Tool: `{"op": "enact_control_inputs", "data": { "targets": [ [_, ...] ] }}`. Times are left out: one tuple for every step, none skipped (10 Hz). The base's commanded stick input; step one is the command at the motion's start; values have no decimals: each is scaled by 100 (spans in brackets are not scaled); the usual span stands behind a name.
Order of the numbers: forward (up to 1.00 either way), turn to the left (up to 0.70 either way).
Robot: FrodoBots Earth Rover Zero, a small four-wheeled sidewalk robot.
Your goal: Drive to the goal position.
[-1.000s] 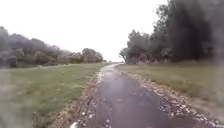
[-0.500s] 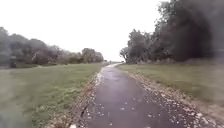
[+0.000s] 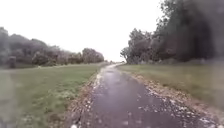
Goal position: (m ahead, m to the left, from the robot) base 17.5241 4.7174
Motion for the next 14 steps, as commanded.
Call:
{"op": "enact_control_inputs", "data": {
  "targets": [
    [70,-23],
    [70,-20],
    [70,0],
    [70,0],
    [70,0],
    [70,0],
    [70,0],
    [70,0],
    [70,0],
    [70,0],
    [70,0],
    [70,1],
    [70,3],
    [70,6]
  ]
}}
